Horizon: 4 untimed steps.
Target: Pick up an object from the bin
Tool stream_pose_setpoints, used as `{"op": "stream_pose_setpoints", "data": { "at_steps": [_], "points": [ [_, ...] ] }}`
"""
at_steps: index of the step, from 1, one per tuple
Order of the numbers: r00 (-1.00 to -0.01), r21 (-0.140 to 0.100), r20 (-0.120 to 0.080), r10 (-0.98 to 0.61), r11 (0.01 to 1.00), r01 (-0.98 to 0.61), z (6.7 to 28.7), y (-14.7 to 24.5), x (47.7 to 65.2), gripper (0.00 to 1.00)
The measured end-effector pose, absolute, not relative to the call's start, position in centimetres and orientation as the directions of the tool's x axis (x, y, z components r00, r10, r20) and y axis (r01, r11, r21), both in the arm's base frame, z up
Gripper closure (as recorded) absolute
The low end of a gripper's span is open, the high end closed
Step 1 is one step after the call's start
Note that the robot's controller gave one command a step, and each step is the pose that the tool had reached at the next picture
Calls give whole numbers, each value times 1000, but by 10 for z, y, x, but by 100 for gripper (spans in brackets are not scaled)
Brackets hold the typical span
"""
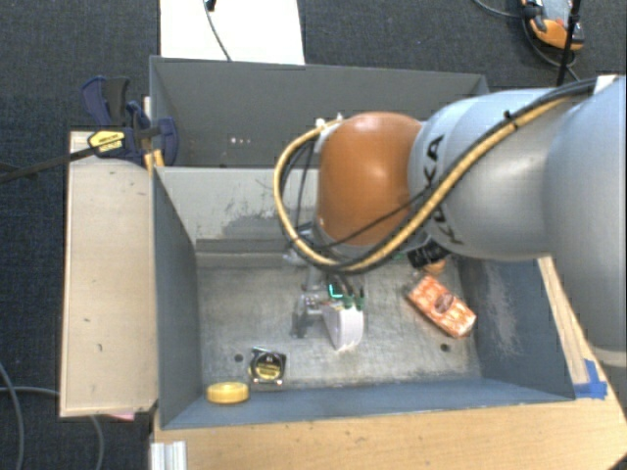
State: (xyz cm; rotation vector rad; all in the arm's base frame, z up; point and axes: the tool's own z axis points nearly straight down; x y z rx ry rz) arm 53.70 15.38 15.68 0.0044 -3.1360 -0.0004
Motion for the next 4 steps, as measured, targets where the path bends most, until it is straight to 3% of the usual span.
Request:
{"op": "stream_pose_setpoints", "data": {
  "at_steps": [1, 2, 3, 4],
  "points": [
    [-1000, 1, -2, 1, 1000, 1, 161, 153, 539, 0],
    [-999, 2, -9, -48, 999, -48, 122, 164, 513, 0],
    [-984, 2, -8, -177, 984, -177, 72, 177, 479, 100],
    [-984, 1, -8, -178, 984, -178, 72, 176, 479, 100]
  ]
}}
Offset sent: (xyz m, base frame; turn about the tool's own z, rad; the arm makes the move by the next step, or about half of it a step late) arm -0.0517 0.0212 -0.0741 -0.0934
